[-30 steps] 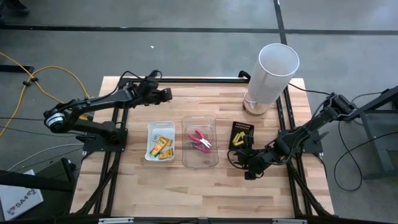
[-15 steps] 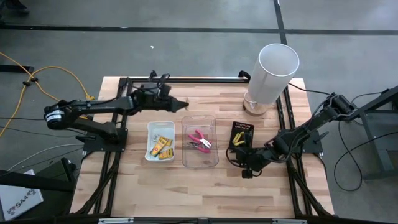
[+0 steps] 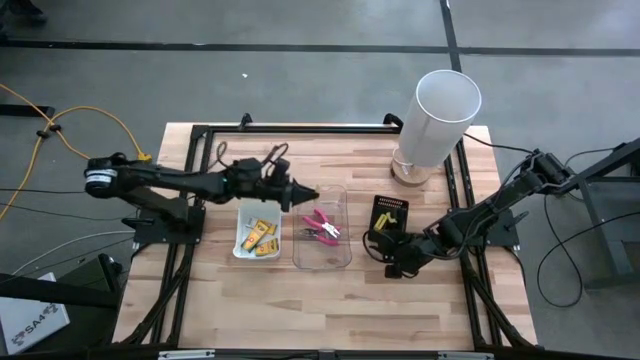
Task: Pick & Place School Supplies
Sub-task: Put the yellow eraser into the black basket
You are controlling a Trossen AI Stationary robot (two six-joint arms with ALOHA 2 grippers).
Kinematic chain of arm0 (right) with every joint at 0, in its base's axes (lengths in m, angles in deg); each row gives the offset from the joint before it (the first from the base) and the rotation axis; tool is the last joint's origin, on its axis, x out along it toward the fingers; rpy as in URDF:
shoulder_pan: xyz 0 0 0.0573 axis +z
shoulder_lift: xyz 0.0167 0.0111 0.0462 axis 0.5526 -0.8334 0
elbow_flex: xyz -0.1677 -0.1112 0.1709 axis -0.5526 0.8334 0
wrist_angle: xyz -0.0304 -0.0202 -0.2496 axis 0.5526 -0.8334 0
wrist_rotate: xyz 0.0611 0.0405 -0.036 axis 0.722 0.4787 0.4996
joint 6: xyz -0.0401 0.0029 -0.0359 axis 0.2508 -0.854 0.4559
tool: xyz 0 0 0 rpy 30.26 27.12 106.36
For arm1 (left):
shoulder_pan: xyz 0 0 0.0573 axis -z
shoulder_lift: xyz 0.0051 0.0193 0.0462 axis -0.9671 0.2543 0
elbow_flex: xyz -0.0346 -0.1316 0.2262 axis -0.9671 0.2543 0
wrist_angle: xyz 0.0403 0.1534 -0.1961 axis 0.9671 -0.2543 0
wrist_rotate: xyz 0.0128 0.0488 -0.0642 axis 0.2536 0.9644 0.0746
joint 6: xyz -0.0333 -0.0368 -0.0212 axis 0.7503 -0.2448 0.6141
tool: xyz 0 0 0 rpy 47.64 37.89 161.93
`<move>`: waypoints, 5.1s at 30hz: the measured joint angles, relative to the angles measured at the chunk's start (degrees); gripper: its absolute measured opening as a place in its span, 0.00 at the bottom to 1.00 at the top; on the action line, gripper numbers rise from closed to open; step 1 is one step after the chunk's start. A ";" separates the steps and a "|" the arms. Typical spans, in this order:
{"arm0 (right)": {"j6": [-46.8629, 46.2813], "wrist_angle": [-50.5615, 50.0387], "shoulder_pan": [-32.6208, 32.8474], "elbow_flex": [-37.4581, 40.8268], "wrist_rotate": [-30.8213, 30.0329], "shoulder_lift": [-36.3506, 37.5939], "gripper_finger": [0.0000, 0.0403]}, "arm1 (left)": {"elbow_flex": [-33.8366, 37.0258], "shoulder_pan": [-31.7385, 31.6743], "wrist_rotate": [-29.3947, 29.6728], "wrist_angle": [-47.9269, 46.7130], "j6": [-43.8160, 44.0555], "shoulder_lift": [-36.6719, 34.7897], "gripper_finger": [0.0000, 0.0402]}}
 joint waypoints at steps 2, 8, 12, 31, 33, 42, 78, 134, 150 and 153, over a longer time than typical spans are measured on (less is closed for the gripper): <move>1.71 0.92 0.02 0.00 -2.21 0.00 0.36 | 0.00 1.07 0.14 3.48 0.01 2.37 0.21; 10.87 9.36 0.02 0.00 -9.76 0.00 0.36 | 0.00 3.26 3.75 20.39 -0.47 9.30 0.21; 18.48 16.13 0.02 0.00 -16.39 0.00 0.36 | 0.00 4.19 7.27 32.39 -2.88 12.99 0.21; 49.74 59.94 -10.99 0.00 -26.30 -11.23 0.36 | -0.09 4.51 20.08 46.56 -8.03 15.76 0.21; 52.43 64.58 -11.32 0.00 -25.94 -12.17 0.36 | -0.09 4.49 21.39 46.36 -9.05 15.76 0.21; 53.71 70.49 -13.93 0.00 -21.57 -12.59 0.36 | -0.09 4.47 23.06 46.49 -12.55 15.76 0.21; 50.50 75.60 -23.43 0.00 -6.79 -12.59 0.36 | -2.40 1.38 22.34 48.61 -16.13 15.76 0.21; 52.55 79.26 -25.11 -0.02 -3.55 -12.48 0.18 | -6.34 2.00 22.10 50.01 -17.38 20.37 0.21; 54.04 78.86 -24.62 -0.02 -5.42 -12.52 0.08 | -6.32 2.06 22.21 49.92 -19.34 20.37 0.21; 54.04 78.86 -24.61 -0.02 -5.44 -12.53 0.08 | -6.32 2.06 22.21 49.94 -19.34 20.37 0.21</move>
